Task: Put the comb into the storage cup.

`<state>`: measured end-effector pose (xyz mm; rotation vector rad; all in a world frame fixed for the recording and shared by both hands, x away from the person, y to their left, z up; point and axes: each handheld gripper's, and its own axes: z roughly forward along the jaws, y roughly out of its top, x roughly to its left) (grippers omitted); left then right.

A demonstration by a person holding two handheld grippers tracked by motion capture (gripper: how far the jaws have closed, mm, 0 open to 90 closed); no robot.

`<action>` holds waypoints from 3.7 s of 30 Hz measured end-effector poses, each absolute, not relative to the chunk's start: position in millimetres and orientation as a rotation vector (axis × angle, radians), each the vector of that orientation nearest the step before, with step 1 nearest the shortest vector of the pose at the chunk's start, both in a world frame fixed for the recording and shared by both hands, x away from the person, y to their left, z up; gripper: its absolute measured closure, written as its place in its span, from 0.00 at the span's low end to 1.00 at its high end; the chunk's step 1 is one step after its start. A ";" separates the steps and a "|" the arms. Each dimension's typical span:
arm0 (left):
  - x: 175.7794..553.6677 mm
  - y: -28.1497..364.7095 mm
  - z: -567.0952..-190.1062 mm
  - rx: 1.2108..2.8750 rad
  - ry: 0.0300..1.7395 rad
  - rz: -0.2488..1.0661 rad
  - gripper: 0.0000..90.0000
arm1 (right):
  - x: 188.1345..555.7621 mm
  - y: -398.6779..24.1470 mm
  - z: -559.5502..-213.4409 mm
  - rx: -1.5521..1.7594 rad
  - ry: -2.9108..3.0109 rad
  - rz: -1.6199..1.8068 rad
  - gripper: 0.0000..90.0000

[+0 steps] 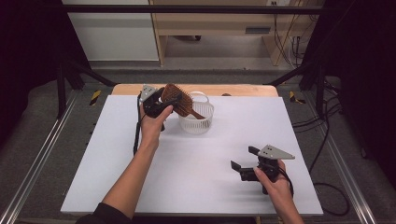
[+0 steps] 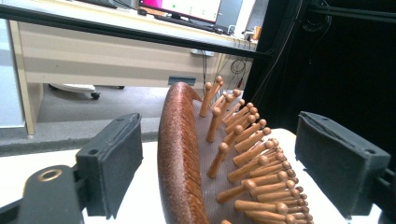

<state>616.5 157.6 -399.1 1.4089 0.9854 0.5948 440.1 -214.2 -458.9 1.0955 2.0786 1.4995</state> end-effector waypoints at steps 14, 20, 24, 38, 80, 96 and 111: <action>616.1 156.0 -398.9 1.407 1.003 0.588 0.08 | 440.4 -214.0 -459.5 1.090 2.085 1.495 0.05; 615.9 155.9 -398.7 1.405 1.001 0.584 0.07 | 440.5 -213.8 -459.7 1.088 2.085 1.494 0.05; 615.9 155.8 -398.8 1.405 1.003 0.579 0.06 | 440.4 -213.9 -459.7 1.089 2.085 1.494 0.05; 613.6 154.6 -396.6 1.406 0.980 0.586 0.04 | 440.4 -213.7 -459.8 1.089 2.089 1.493 0.05; 602.7 147.6 -386.7 1.447 0.910 0.675 0.03 | 440.2 -212.1 -460.6 1.085 2.099 1.491 0.05; 598.2 148.8 -382.4 1.452 0.897 0.711 0.03 | 440.0 -211.3 -460.6 1.082 2.104 1.488 0.05; 591.3 150.9 -378.5 1.471 0.897 0.749 0.03 | 439.8 -210.9 -460.5 1.079 2.107 1.488 0.05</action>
